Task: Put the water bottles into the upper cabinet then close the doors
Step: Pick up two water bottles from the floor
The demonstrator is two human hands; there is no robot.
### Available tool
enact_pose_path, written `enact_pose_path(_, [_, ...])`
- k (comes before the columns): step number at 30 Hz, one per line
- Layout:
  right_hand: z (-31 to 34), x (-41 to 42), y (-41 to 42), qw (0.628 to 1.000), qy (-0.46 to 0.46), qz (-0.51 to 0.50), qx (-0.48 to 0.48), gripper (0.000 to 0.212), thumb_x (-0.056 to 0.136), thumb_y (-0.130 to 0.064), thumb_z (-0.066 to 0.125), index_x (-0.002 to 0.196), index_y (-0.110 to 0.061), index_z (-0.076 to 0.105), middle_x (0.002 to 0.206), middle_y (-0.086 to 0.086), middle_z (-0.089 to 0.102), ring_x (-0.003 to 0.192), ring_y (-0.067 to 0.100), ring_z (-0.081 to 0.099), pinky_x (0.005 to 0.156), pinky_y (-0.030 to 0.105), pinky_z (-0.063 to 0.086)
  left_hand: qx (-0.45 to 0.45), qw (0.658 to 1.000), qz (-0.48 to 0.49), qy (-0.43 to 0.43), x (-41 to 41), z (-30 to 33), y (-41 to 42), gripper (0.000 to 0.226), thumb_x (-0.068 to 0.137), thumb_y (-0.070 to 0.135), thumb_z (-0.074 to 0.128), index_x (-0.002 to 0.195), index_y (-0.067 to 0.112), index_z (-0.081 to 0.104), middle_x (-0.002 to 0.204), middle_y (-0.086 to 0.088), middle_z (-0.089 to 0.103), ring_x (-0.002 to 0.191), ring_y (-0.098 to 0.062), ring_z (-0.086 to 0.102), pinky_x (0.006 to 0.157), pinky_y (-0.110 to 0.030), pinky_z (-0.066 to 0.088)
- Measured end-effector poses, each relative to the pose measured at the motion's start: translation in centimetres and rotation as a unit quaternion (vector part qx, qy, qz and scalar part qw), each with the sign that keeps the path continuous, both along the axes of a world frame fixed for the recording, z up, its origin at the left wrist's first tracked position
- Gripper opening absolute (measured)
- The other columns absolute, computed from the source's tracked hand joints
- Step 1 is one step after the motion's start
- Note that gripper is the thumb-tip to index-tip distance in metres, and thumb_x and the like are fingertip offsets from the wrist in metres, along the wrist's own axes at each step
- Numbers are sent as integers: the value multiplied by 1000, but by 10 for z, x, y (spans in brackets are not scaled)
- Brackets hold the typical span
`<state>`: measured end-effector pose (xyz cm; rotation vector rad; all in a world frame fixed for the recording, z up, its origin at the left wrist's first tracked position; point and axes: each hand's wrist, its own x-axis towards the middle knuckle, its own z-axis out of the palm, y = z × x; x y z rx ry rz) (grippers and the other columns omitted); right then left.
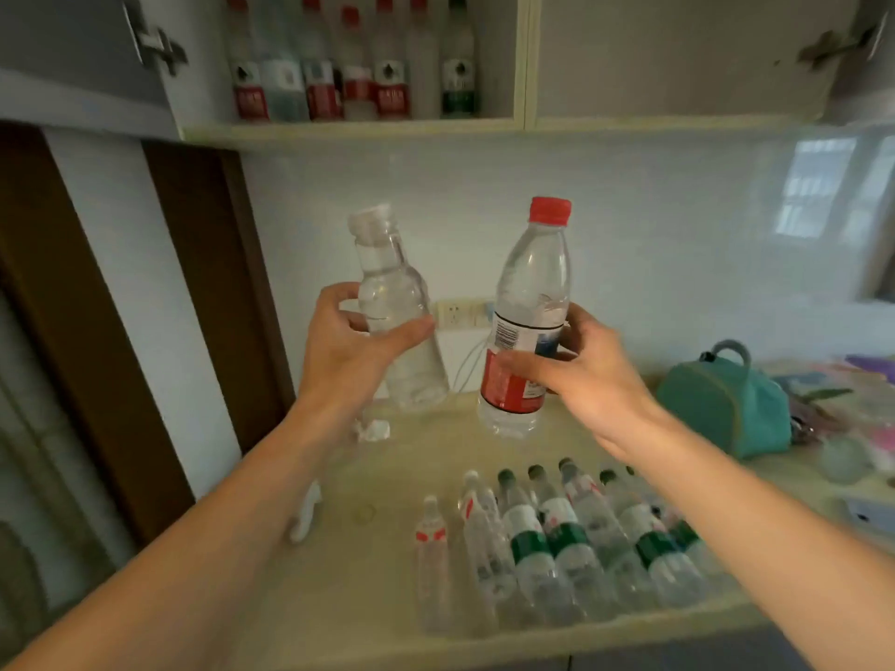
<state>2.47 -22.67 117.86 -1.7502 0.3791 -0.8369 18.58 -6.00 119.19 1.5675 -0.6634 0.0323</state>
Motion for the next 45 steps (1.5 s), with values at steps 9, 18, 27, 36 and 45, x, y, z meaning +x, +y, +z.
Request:
enact_pose_path(9, [163, 93, -65, 986, -140, 54, -70, 45, 74, -23, 85, 113, -36, 66, 100, -10, 74, 92, 10, 73, 82, 37, 59, -94, 990, 42, -97, 63, 160, -39, 75, 66, 51, 88, 132, 34, 57, 116, 10, 66, 105, -13, 67, 92, -40, 56])
enact_pose_path(18, [261, 223, -87, 972, -174, 12, -159, 50, 81, -22, 82, 124, -29, 58, 105, -13, 68, 101, 9, 65, 91, 38, 52, -144, 976, 87, -140, 163, 254, -81, 82, 72, 54, 83, 143, 33, 48, 129, 4, 62, 115, -21, 61, 100, -49, 51])
enact_pose_path(27, [301, 323, -120, 989, -110, 14, -102, 44, 87, -25, 78, 125, -18, 57, 109, 2, 70, 95, 20, 71, 81, 40, 61, -101, 988, 59, -104, 260, 273, -127, 79, 75, 47, 83, 144, 26, 49, 136, 0, 62, 122, -24, 59, 105, -51, 48])
enact_pose_path(36, [305, 367, -139, 987, -50, 22, -148, 47, 89, -31, 76, 128, -18, 55, 114, 5, 71, 98, 22, 72, 90, 45, 59, -58, 994, 24, -94, 308, 271, -147, 71, 81, 50, 77, 142, 26, 51, 129, 9, 58, 117, -19, 56, 102, -41, 46])
enact_pose_path(45, [302, 388, -139, 985, -50, 2, -164, 48, 92, -32, 72, 132, -16, 52, 121, 6, 67, 104, 22, 67, 88, 35, 56, -23, 990, 76, -115, 327, 272, -173, 72, 88, 51, 70, 148, 21, 44, 148, -5, 51, 134, -29, 49, 106, -45, 41])
